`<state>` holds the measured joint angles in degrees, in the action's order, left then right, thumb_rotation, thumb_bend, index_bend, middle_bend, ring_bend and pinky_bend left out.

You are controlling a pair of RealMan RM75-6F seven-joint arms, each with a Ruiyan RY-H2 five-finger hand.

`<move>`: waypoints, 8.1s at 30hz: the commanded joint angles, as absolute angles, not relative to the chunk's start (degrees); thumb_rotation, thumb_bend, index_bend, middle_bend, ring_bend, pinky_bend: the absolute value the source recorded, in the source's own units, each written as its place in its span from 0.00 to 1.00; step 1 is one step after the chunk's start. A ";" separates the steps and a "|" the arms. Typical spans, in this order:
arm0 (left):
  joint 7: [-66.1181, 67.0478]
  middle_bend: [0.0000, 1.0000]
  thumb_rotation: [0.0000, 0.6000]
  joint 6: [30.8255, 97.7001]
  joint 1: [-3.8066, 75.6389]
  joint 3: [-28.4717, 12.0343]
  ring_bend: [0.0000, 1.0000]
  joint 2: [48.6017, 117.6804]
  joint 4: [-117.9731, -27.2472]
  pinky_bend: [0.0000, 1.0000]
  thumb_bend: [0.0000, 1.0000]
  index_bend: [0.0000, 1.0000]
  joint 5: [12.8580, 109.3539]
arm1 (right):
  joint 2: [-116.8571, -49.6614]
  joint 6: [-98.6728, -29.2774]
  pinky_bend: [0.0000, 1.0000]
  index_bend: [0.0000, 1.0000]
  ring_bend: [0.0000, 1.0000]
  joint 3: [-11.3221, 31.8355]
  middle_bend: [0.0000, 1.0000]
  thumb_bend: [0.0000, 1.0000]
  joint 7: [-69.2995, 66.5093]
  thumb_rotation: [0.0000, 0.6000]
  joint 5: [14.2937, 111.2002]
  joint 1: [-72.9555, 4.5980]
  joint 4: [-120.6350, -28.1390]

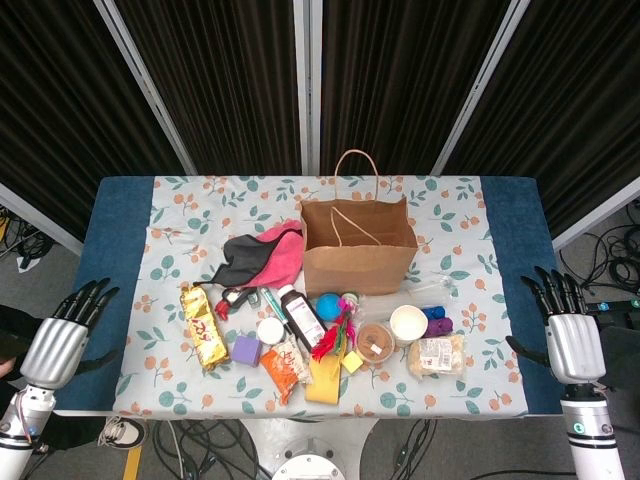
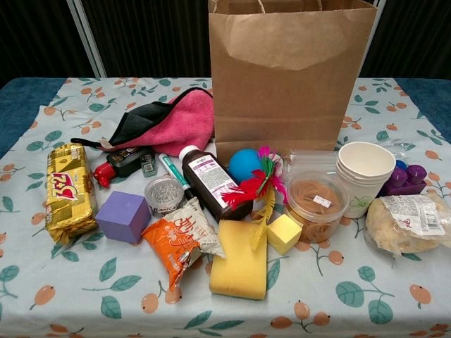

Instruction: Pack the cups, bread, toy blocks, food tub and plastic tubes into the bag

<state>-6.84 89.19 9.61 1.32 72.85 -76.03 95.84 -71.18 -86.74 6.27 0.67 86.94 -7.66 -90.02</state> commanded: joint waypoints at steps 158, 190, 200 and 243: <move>-15.94 0.15 1.00 91.97 8.99 0.19 0.08 74.30 -69.89 0.20 0.03 0.13 94.67 | -77.63 -72.85 0.09 0.25 0.07 -5.45 0.19 0.00 25.86 1.00 93.67 -14.10 -91.70; -19.21 0.16 1.00 91.57 9.28 -0.97 0.08 75.83 -65.55 0.20 0.03 0.13 93.12 | -82.77 -63.43 0.13 0.38 0.19 -2.26 0.32 0.04 39.27 1.00 86.48 -19.50 -91.58; -19.20 0.15 1.00 91.75 9.22 -1.03 0.08 75.60 -65.66 0.20 0.03 0.13 93.07 | -82.91 -66.24 0.19 0.56 0.35 -2.27 0.45 0.12 37.97 1.00 87.94 -19.06 -90.62; -17.29 0.15 1.00 90.88 10.69 -1.58 0.08 73.17 -69.71 0.20 0.03 0.13 93.67 | -74.42 -77.50 0.30 0.73 0.49 31.03 0.58 0.20 30.88 1.00 77.38 -36.48 -112.89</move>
<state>-17.28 90.94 10.65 -1.56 73.22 -69.69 93.73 -71.30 -78.73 28.24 32.96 81.70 -32.75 -115.91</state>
